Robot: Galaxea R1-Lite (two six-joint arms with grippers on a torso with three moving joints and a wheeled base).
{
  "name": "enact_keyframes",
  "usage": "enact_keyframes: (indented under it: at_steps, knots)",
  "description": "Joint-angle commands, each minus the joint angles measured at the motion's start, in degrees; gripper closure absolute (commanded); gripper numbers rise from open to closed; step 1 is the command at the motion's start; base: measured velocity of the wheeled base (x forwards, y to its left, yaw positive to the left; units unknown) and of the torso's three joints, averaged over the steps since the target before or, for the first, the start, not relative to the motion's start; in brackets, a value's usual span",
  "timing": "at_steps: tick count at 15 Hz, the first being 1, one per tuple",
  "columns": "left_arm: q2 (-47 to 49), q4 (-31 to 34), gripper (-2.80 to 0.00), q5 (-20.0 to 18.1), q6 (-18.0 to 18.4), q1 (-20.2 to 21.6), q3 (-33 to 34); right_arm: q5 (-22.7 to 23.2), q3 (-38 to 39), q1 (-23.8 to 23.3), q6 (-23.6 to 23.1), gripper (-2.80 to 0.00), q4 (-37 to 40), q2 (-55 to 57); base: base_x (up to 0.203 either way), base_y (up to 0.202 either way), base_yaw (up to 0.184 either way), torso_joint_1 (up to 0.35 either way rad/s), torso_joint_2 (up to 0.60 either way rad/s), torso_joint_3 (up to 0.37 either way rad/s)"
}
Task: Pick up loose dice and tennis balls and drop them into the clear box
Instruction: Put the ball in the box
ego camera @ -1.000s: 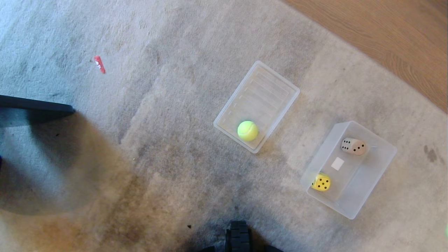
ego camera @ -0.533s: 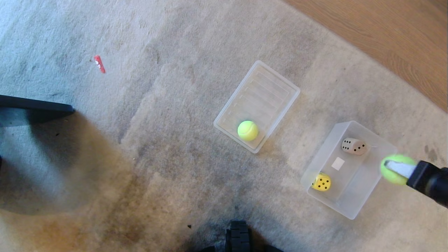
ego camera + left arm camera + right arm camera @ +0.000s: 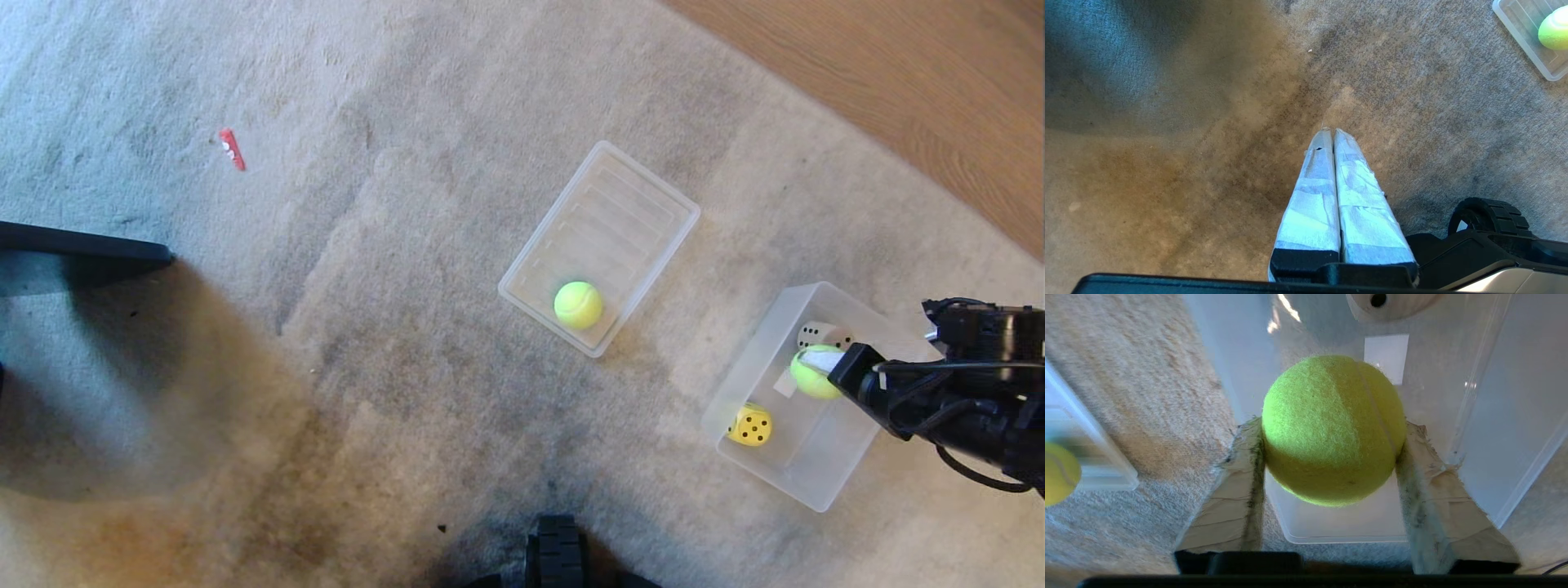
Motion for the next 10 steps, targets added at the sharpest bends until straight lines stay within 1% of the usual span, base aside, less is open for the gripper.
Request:
enact_keyframes:
  at_steps: [1,4,6,8,9,10]
  knots:
    - [0.0,0.0,0.0,0.0,-0.1,0.0,0.0,0.1,-0.5,0.3,0.4,-2.8,-0.3,3.9,0.0,0.0,0.0,0.0,0.0,0.0]
    - [0.0,0.0,0.0,0.0,-0.1,0.0,0.0,0.1,0.0,0.3,-0.2,-2.8,-0.3,2.0,0.0,0.0,0.0,0.0,0.0,0.0]
    - [0.0,0.0,0.0,0.0,-0.1,0.0,0.0,0.3,0.9,0.1,-2.0,-2.8,-0.1,-1.6,0.0,0.0,0.0,0.0,0.0,0.0]
    - [0.0,0.0,0.0,0.0,-0.1,0.0,0.0,0.3,1.4,-0.2,-2.9,-2.8,1.9,-4.7,0.0,0.0,0.0,0.0,0.0,0.0]
    - [0.0,0.0,0.0,0.0,-0.1,0.0,0.0,0.1,1.9,-0.2,-3.0,0.0,2.6,-7.0,0.0,0.0,0.0,0.0,0.0,0.0]
    - [0.0,0.0,0.0,0.0,-0.1,0.0,0.0,-0.2,2.1,-0.2,-3.1,0.0,3.5,-9.8,0.0,0.0,0.0,0.0,0.0,0.0]
